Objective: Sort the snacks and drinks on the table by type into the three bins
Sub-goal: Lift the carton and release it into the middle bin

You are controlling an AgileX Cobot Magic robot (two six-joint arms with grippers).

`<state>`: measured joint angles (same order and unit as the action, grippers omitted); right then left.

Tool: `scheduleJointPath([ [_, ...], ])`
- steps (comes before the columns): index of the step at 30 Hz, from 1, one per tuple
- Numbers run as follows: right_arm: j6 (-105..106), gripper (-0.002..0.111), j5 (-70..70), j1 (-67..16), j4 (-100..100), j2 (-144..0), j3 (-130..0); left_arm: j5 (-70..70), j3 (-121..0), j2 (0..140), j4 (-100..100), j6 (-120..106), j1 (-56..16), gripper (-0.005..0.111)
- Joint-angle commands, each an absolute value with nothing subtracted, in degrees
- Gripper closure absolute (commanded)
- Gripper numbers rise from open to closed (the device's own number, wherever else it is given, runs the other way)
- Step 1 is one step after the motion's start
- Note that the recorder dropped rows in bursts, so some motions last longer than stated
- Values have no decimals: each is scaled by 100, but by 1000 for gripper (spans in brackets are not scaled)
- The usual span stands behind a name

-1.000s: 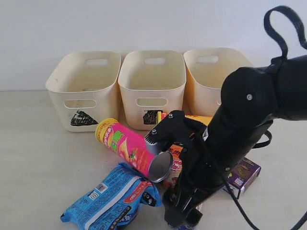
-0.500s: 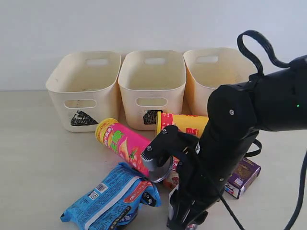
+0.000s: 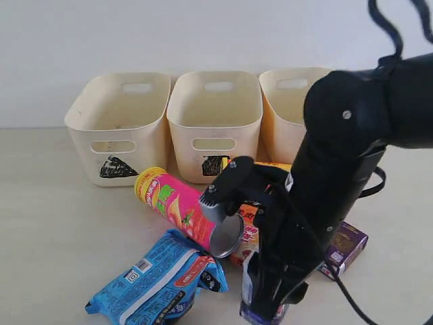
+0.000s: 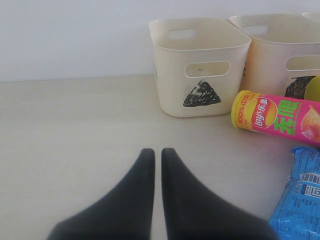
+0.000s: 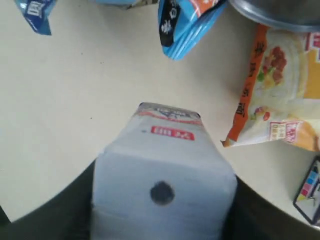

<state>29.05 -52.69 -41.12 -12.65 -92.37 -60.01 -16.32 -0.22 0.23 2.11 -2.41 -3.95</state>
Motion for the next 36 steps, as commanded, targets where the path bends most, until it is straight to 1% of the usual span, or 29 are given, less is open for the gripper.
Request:
scheduleJointPath([
  [1, 2991, 109, -5272, -4114, -1244, -8516, -6155, -1590, 0, 0, 214, -198, -372, 103],
  [6, 2904, 109, -4892, -4114, -1231, -8027, -6550, -1590, 0, 0, 214, -198, -372, 103],
  [10, 2562, 109, -4477, -4101, -981, -8008, -6948, -1590, 0, 0, 214, -198, -372, 103],
  [17, 2246, 109, -3002, -4049, -922, -8206, -7171, -1590, 0, 0, 214, -198, -372, 103],
  [23, 2102, 109, -2302, -3980, -689, -8832, -7594, -1590, 0, 0, 214, -198, -372, 103],
  [31, 1931, 109, -2141, -3331, -725, -10093, -8723, -1590, 0, 0, 214, -198, -372, 103],
  [36, 1790, 109, -1811, -3122, -735, -10755, -9132, -1590, 0, 0, 214, -198, -372, 103],
])
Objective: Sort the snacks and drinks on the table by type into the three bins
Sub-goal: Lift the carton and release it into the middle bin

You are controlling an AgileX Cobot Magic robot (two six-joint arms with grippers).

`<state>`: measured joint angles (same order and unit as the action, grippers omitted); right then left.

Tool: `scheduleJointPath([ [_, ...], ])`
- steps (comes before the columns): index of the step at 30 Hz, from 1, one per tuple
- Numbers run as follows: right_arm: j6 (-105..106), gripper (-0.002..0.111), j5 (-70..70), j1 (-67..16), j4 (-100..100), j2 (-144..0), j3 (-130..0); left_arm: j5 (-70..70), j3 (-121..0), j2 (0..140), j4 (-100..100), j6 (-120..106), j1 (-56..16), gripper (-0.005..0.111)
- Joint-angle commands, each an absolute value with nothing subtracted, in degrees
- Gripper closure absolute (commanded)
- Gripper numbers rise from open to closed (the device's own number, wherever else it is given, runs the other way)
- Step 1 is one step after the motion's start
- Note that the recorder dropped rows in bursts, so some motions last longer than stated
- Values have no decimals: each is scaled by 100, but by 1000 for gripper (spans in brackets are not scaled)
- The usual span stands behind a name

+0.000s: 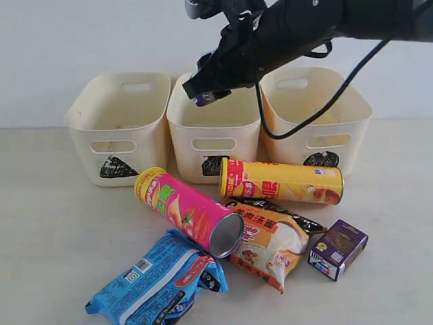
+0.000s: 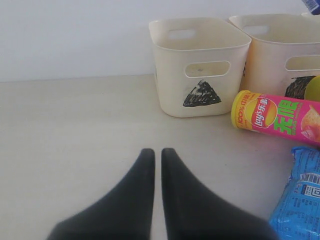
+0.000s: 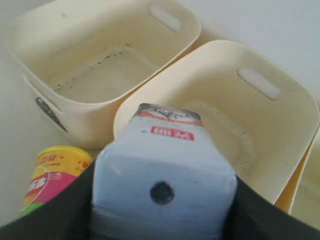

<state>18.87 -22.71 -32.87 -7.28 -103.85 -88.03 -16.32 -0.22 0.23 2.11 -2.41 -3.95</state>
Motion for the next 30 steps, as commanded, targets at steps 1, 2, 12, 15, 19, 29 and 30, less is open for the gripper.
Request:
scheduleJointPath([
  [1, 1764, 109, -1714, -3085, -735, -10872, -9203, -1590, 0, 0, 214, -198, -372, 103],
  [2, 1699, 109, -1595, -3063, -735, -10959, -9253, -1590, 0, 0, 214, -198, -372, 103],
  [12, 1491, 106, -590, -2970, -752, -11663, -9336, -1590, 0, 0, 214, -198, -372, 103],
  [15, 1490, 94, -460, -2970, -752, -11771, -9336, -1590, 0, 0, 214, -198, -372, 103],
  [19, 1490, 68, -420, -2970, -752, -11836, -9336, -1590, 0, 0, 214, -198, -372, 103],
  [29, 1490, 35, -420, -2970, -752, -11851, -9336, -1590, 0, 0, 214, -198, -372, 103],
  [30, 1490, 35, -443, -2970, -752, -11851, -9336, -1590, 0, 0, 214, -198, -372, 103],
])
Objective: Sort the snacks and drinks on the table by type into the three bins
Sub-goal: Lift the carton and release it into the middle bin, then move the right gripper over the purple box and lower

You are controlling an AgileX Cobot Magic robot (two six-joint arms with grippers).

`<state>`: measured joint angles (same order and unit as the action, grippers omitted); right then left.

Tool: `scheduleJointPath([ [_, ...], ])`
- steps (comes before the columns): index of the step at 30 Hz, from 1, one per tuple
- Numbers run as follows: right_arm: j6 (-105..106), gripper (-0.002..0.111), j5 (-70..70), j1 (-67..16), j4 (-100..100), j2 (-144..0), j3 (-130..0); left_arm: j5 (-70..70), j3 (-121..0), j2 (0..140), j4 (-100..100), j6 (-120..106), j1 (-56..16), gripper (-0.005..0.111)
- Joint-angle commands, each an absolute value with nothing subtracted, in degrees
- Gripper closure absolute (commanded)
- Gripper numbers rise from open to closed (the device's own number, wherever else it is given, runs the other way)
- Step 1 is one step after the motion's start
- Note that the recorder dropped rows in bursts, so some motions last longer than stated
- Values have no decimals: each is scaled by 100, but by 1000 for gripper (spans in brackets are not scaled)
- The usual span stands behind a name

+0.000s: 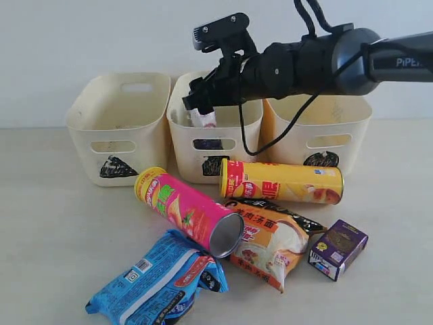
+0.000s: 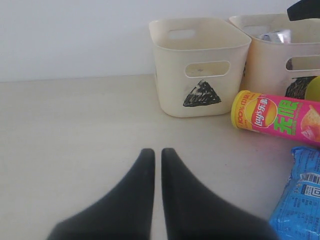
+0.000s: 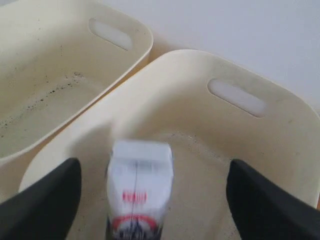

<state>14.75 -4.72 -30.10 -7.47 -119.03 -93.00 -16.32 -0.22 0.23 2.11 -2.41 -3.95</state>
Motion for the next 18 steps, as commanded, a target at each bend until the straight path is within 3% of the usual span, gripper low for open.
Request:
scheduleJointPath([
  [1, 1490, 35, -470, -2970, -752, -11841, -9336, -1590, 0, 0, 214, -198, -372, 103],
  [14, 1515, 36, -2458, -2970, -735, -10906, -9336, -1590, 0, 0, 214, -198, -372, 103],
  [18, 1729, 52, -3401, -2970, -501, -10581, -9336, -1590, 0, 0, 214, -198, -372, 103],
])
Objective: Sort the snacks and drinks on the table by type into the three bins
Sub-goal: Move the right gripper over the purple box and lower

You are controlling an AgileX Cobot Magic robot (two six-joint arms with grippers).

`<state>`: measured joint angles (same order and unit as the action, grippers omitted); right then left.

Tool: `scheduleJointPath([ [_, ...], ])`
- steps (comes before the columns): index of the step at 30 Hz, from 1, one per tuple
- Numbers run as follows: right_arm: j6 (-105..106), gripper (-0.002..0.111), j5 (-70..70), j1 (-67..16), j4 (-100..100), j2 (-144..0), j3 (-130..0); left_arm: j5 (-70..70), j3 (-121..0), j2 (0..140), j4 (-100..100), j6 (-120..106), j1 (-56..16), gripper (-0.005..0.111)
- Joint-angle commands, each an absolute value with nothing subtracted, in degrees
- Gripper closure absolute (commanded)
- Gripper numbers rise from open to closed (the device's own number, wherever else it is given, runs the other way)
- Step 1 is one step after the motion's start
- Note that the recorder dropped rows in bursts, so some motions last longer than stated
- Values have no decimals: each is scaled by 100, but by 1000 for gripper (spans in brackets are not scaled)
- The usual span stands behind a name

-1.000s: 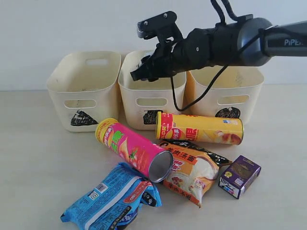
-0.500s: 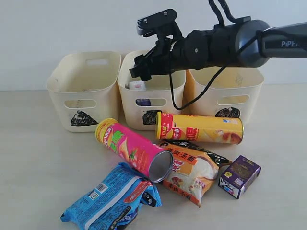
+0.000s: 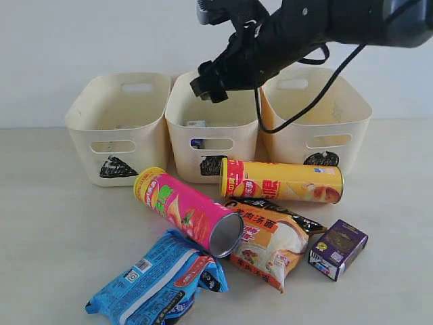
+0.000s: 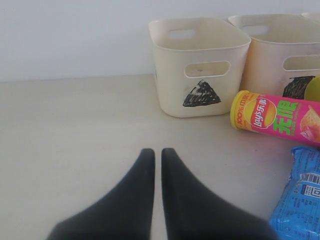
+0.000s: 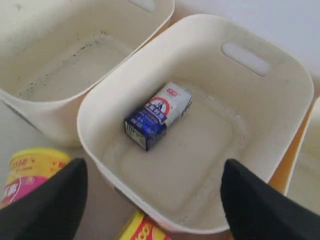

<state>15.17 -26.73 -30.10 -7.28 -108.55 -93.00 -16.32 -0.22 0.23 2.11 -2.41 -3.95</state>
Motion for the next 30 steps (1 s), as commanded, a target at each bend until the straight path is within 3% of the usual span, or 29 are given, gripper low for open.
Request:
scheduleJointPath([
  [1, 1751, 55, -3648, -2970, -414, -10540, -9336, -1590, 0, 0, 214, -198, -372, 103],
  [4, 1931, 62, -4399, -2970, -174, -10454, -9336, -1590, 0, 0, 214, -198, -372, 103],
  [6, 2023, 72, -4823, -2970, -95, -10432, -9336, -1590, 0, 0, 214, -198, -372, 103],
  [10, 2166, 108, -5494, -2970, -48, -10341, -9326, -1590, 0, 0, 214, -198, -372, 103],
  [18, 2192, 108, -6331, -2909, 67, -9922, -8988, -1590, 0, 0, 214, -198, -372, 103],
  [24, 2314, 108, -6309, -1959, 67, -9188, -7686, -1590, 0, 0, 214, -198, -372, 103],
  [30, 2639, 108, -6178, -1715, 58, -9137, -7093, -1590, 0, 0, 214, -198, -372, 103],
])
